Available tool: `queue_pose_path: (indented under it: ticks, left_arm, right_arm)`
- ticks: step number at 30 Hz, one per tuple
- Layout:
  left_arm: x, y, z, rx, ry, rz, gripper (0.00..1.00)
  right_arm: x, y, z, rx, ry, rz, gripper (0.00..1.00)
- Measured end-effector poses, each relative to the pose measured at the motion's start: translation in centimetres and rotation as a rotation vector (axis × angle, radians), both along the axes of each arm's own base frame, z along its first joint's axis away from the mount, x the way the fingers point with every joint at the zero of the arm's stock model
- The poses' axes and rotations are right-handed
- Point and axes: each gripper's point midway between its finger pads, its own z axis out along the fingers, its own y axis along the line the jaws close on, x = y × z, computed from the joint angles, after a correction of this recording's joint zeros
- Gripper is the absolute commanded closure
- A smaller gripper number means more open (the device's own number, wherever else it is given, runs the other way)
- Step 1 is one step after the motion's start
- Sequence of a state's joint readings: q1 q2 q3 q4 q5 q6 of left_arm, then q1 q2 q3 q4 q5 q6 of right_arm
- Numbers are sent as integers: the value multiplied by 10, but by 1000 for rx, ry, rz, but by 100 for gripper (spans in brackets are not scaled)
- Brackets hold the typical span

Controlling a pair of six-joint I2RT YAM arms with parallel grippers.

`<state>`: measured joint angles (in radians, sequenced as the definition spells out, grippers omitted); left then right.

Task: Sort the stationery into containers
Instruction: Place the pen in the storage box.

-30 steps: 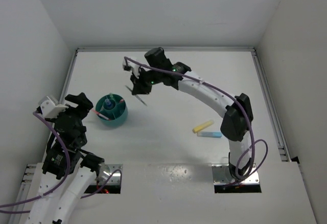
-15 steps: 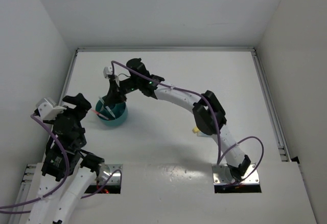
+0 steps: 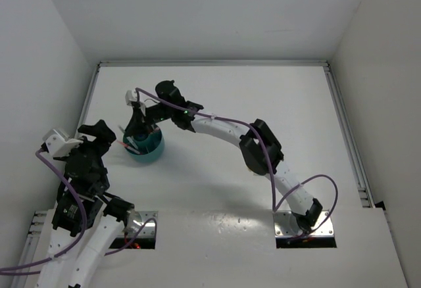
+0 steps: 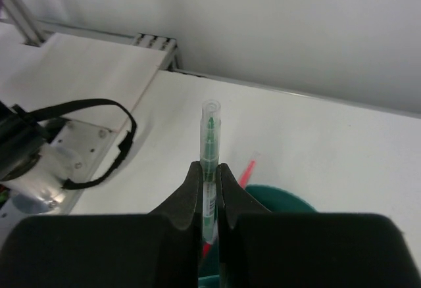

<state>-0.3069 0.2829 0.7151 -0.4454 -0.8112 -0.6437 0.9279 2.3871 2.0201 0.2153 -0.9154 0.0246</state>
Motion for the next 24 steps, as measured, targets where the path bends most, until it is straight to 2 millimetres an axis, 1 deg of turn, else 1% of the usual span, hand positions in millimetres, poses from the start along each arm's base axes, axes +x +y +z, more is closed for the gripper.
queue_pose_path:
  ticks: [3, 6, 9, 10, 12, 14, 15, 17, 20, 21, 22, 23, 24]
  left_arm:
    - [0, 0, 2, -3, -8, 0, 19]
    - [0, 0, 2, -3, -8, 0, 19]
    - [0, 0, 2, -3, -9, -1, 19]
    - [0, 0, 2, -3, -11, -1, 19]
    - [-1, 0, 3, -5, -16, -2, 19]
    - [-2, 0, 4, -6, -19, -2, 19]
    - [-2, 0, 4, -6, -19, -2, 19]
    - [-2, 0, 4, -6, -19, -2, 19]
    - [-2, 0, 4, -6, -20, -2, 19]
    - [-2, 0, 4, -6, -20, -2, 19]
    - [-2, 0, 4, -6, -20, -2, 19]
    - [-2, 0, 4, -6, -20, -2, 19]
    - [-2, 0, 4, -6, -20, -2, 19]
  right_arm:
    - [8, 4, -12, -24, -31, -41, 98]
    - [17, 4, -32, -68, -59, -80, 97]
    - [21, 2, -51, -113, -69, -96, 77]
    - [22, 0, -56, -133, -76, -101, 65]
    - [22, -1, -62, -152, -83, -107, 57]
    - [21, -2, -65, -163, -93, -102, 57]
    - [20, -3, -66, -168, -95, -101, 58]
    - [20, -4, -69, -178, -94, -99, 67]
    - [18, -5, -71, -190, -87, -95, 70]
    - [17, -5, -70, -194, -84, -94, 70]
    - [17, -5, -69, -196, -81, -94, 67]
    - [16, -5, -67, -199, -76, -93, 61]
    - [14, -6, -65, -204, -68, -93, 61]
